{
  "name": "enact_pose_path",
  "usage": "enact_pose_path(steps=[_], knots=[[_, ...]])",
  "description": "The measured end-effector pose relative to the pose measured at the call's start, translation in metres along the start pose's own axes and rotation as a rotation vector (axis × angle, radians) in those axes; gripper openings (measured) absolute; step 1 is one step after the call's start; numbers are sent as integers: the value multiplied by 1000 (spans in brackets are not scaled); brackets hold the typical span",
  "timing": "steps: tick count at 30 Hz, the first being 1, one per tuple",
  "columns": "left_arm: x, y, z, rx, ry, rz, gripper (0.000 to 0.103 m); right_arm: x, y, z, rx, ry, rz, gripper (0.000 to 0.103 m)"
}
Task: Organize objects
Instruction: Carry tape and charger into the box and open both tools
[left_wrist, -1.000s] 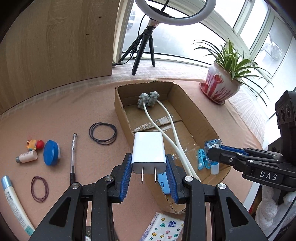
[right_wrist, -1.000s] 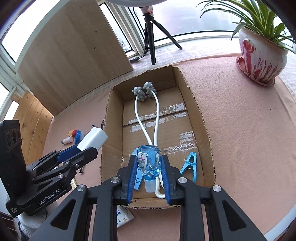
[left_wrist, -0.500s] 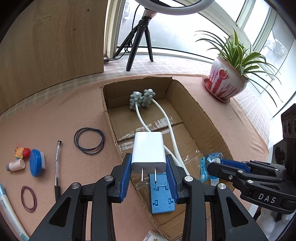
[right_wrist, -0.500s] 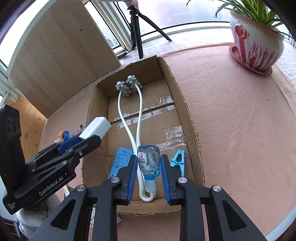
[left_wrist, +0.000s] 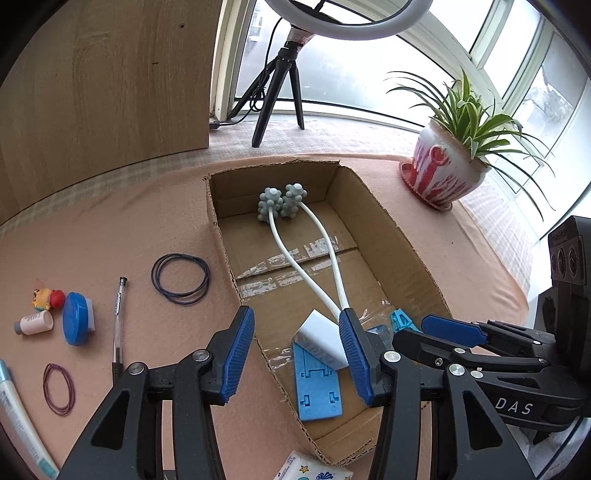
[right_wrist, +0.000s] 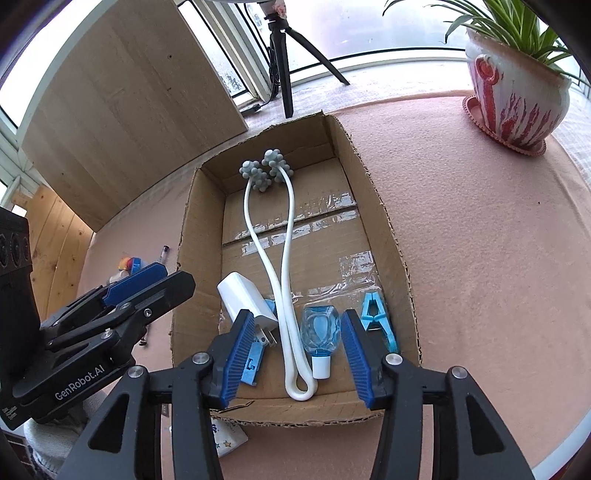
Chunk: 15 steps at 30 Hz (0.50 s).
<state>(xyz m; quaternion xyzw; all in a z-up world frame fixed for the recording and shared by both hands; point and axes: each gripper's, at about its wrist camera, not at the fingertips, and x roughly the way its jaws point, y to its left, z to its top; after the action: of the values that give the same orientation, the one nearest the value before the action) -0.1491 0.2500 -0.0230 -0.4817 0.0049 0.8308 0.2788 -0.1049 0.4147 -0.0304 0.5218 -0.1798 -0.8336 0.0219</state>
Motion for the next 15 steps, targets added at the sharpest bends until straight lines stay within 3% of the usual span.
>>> enact_pose_path(steps=[8, 15], knots=[[-26, 26, -13, -36, -14, 16, 52, -3, 21, -3, -20, -4, 26, 45], [-45, 72, -34, -88, 3, 71, 52, 1, 52, -8, -52, 4, 65, 45]])
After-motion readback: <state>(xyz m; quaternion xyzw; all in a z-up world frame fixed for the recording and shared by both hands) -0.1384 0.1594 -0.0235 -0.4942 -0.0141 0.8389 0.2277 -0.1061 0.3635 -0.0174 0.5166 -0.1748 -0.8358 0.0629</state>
